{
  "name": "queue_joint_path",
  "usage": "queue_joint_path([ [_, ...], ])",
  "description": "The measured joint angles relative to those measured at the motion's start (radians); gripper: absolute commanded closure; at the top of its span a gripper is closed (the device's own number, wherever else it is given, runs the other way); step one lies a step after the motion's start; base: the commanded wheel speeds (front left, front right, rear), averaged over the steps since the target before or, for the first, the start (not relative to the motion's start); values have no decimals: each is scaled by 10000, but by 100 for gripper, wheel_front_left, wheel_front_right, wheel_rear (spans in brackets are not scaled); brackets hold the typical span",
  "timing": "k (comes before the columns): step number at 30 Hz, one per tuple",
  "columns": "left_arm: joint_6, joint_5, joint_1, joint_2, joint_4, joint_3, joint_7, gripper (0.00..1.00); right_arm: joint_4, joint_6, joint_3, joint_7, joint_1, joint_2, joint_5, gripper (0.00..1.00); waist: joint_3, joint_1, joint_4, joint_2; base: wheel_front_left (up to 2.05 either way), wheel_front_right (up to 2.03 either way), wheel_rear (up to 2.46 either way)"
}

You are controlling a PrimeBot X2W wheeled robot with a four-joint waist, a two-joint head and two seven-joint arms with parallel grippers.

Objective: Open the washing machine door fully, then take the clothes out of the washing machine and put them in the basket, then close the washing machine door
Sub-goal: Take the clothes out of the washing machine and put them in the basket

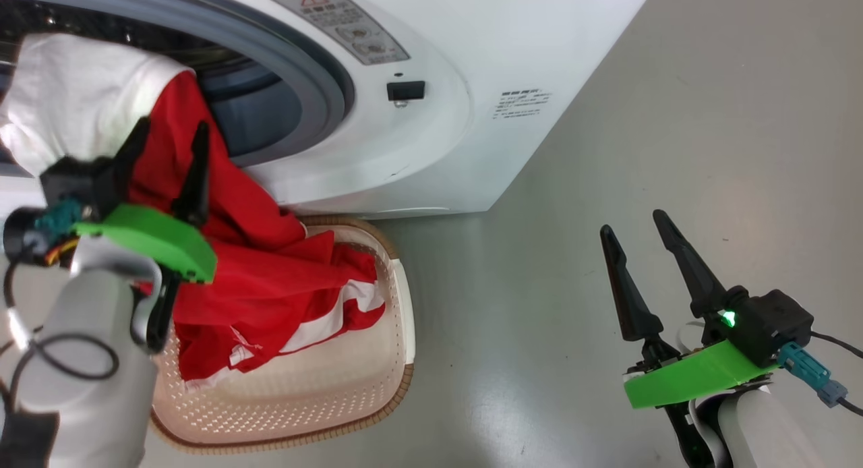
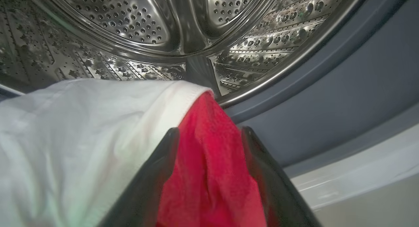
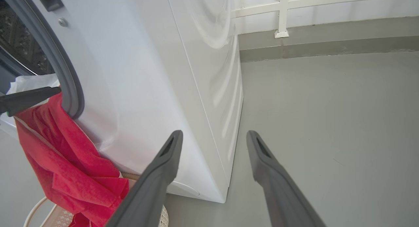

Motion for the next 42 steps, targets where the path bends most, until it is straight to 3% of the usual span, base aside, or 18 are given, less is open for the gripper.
queue_joint_path([
  [11, -58, -853, -1625, 255, 1858, -1126, 313, 3, -44, 0, -10, 0, -185, -2, 2, 0, 236, 0, -41, 0, 0, 0, 0],
  [13, -58, -968, -1763, 280, 2121, -1331, 305, 27, -44, 0, -17, 0, -185, -2, 2, 0, 249, 0, -65, 0, 0, 0, 0],
  [17, -58, -1177, -1933, 286, 2477, -1695, 263, 62, -44, 0, -44, 0, -185, -2, 4, 0, 252, 0, -74, 0, 0, 0, 0],
  [20, -58, -1417, -2034, 318, 2677, -1935, 113, 100, -44, 0, -67, 0, -185, -2, 4, 0, 240, 0, -66, 0, 0, 0, 0],
  [29, -58, -1674, -2083, 435, 2489, -2205, -290, 100, -42, 0, -84, 0, -182, -2, 4, 0, 54, 0, -15, 0, 0, 0, 0],
  [36, 125, -1116, -132, 481, -669, -957, -360, 100, -27, 0, -205, 0, -174, 0, 75, 0, -141, 0, 80, 0, 0, 0, 0],
  [42, 196, -311, 2107, 15, -2855, 240, -370, 100, 13, 0, -226, 0, -164, 0, 75, 0, -401, 0, 119, 0, 0, 0, 0],
])
